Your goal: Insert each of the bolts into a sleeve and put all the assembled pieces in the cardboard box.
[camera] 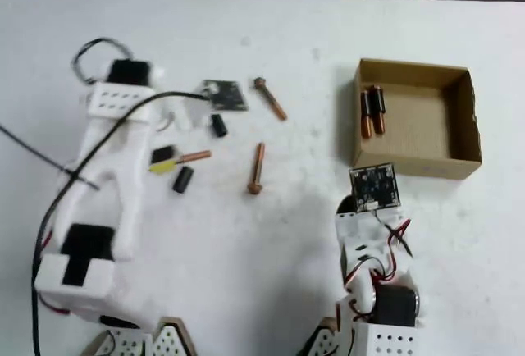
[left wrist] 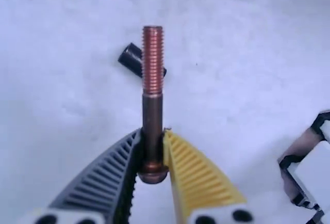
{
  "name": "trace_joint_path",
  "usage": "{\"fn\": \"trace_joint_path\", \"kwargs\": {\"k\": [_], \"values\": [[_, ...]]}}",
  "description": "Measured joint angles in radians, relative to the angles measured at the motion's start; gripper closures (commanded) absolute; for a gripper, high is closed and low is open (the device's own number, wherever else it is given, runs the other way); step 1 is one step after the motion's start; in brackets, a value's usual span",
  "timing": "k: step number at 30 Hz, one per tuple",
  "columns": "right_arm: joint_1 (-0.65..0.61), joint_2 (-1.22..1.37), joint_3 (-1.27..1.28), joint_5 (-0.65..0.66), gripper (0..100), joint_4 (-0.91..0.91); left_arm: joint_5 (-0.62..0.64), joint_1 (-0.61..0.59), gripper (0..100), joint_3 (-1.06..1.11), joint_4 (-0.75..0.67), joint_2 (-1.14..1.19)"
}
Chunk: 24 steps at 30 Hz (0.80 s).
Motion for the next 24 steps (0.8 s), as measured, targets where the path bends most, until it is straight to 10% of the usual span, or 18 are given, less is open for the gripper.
{"fn": "trace_joint_path", "kwargs": {"k": [24], "values": [[0.0,0.0,0.037,0.0,98.1,-0.063,-0.436,-0.267,98,0.47,-0.431,-0.043]]}}
